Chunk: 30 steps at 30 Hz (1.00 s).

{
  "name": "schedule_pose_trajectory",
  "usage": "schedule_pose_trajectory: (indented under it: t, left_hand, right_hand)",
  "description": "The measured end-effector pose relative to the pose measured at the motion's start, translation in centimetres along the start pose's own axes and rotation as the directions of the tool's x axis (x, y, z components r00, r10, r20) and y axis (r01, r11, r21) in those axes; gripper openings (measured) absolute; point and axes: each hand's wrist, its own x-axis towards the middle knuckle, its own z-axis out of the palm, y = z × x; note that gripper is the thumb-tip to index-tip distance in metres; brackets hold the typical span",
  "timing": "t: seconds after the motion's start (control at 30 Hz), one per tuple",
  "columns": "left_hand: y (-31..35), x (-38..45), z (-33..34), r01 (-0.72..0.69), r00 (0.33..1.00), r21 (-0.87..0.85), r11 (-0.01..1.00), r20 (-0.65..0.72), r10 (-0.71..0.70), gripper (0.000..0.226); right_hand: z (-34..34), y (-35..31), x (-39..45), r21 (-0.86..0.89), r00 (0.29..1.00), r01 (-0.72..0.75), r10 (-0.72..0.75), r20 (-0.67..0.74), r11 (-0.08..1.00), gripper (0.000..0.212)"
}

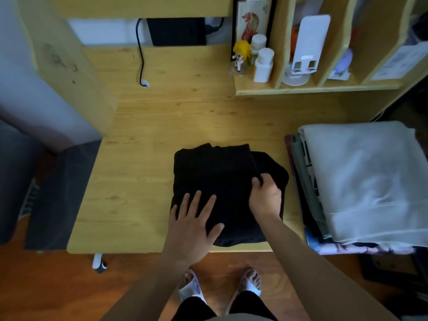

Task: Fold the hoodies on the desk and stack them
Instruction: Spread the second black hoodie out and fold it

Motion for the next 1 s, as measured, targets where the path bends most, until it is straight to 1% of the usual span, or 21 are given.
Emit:
schedule_pose_trajectory:
  t: [0.03,0.07,0.17,0.23,0.3,0.37,0.4,0.43,0.47,0.5,0.53,0.57,0.67,0.73,0.77,0.8,0.87,0.9,0.93,0.97,1.0]
  left_hand:
    - [-0.6,-0.2,0.0,-0.032,0.999,0.005,0.999,0.031,0.032,0.077]
    - [-1.0,-0.3,0.0,-0.058,0.996,0.01,0.998,0.068,0.057,0.078]
    - [-2.1,-0.1,-0.2,-0.096,0.989,0.0,0.995,0.112,0.095,0.081]
    - [-2.3,0.1,0.0,-0.107,0.987,0.001,0.994,0.122,0.106,0.082]
    - [-2.3,0.1,0.1,-0.118,0.988,0.008,0.993,0.098,0.117,0.083]
    - [-2.4,0.0,0.3,-0.133,0.987,0.018,0.991,0.09,0.131,0.084]
    - [-2.5,0.0,0.4,-0.138,0.986,0.025,0.99,0.092,0.136,0.084]
    - [-2.6,0.0,0.5,-0.143,0.986,0.033,0.989,0.087,0.14,0.083]
    - [-2.6,0.0,0.5,-0.145,0.987,0.04,0.989,0.08,0.142,0.083]
    - [-2.5,0.0,0.4,-0.145,0.987,0.045,0.988,0.075,0.142,0.083]
    - [-2.5,0.0,0.5,-0.144,0.988,0.049,0.988,0.072,0.14,0.083]
    - [-2.4,0.0,0.5,-0.141,0.988,0.053,0.989,0.071,0.137,0.083]
    - [-2.4,0.0,0.6,-0.139,0.988,0.058,0.989,0.075,0.134,0.083]
    - [-2.4,0.0,0.6,-0.136,0.989,0.06,0.989,0.068,0.132,0.083]
    - [-2.4,0.0,0.7,-0.137,0.989,0.062,0.989,0.067,0.133,0.083]
    - [-2.4,0.0,0.7,-0.142,0.989,0.061,0.988,0.057,0.138,0.084]
    - [-2.4,-0.2,0.8,-0.163,0.986,0.056,0.985,0.048,0.16,0.086]
    - [-2.4,-0.3,0.8,-0.182,0.982,0.058,0.982,0.052,0.179,0.089]
    - [-2.5,-0.5,0.9,-0.204,0.978,0.061,0.977,0.054,0.201,0.093]
    - [-2.4,-0.7,0.7,-0.22,0.974,0.06,0.974,0.059,0.217,0.095]
    - [-2.5,-0.8,0.7,-0.231,0.972,0.056,0.971,0.066,0.227,0.098]
  right_hand:
    - [0.2,0.9,0.2,-0.037,0.994,-0.107,0.107,0.011,0.994,0.026]
    - [0.3,1.6,0.4,-0.058,0.984,-0.177,0.178,0.018,0.983,0.03]
    - [0.2,1.3,1.8,-0.028,0.971,-0.236,0.237,0.043,0.971,0.048]
    - [0.1,0.7,2.9,-0.014,0.963,-0.262,0.263,0.066,0.965,0.052]
    - [0.0,0.3,3.6,-0.05,0.98,-0.196,0.198,0.037,0.979,0.051]
    - [0.1,-0.7,4.1,-0.123,0.999,-0.034,0.034,0.003,0.992,0.047]
    - [0.4,-1.1,4.5,-0.144,0.999,0.046,-0.042,0.029,0.989,0.049]
    - [0.8,-1.8,5.0,-0.152,0.994,0.077,-0.064,0.087,0.985,0.058]
    - [1.2,-2.5,5.5,-0.134,0.986,0.033,-0.01,0.166,0.99,0.073]
    - [1.6,-3.1,6.1,-0.079,0.969,-0.078,0.094,0.23,0.994,0.09]
    - [1.8,-3.8,6.6,-0.019,0.945,-0.18,0.178,0.275,0.984,0.1]
    - [2.0,-4.4,7.1,0.046,0.929,-0.226,0.201,0.311,0.973,0.101]
    - [1.9,-5.5,7.7,0.218,0.912,-0.23,0.132,0.388,0.949,0.077]
    - [1.6,-5.6,7.0,0.317,0.878,-0.301,0.131,0.461,0.899,0.058]
    - [1.4,-5.5,6.4,0.318,0.884,-0.285,0.12,0.452,0.904,0.048]
    - [1.0,-5.4,6.0,0.261,0.917,-0.21,0.097,0.388,0.942,0.04]
    - [0.0,-4.9,5.5,0.023,0.989,-0.01,0.006,0.151,1.0,0.031]
    - [-0.6,-4.4,5.5,-0.066,0.999,0.018,-0.016,0.03,0.998,0.03]
    - [-0.9,-3.6,5.7,-0.116,0.999,-0.015,0.011,-0.036,0.993,0.032]
    - [-1.0,-2.7,5.8,-0.155,0.996,-0.081,0.074,-0.049,0.985,0.034]
    - [-0.6,-1.5,6.1,-0.194,0.987,-0.16,0.158,-0.026,0.968,0.036]
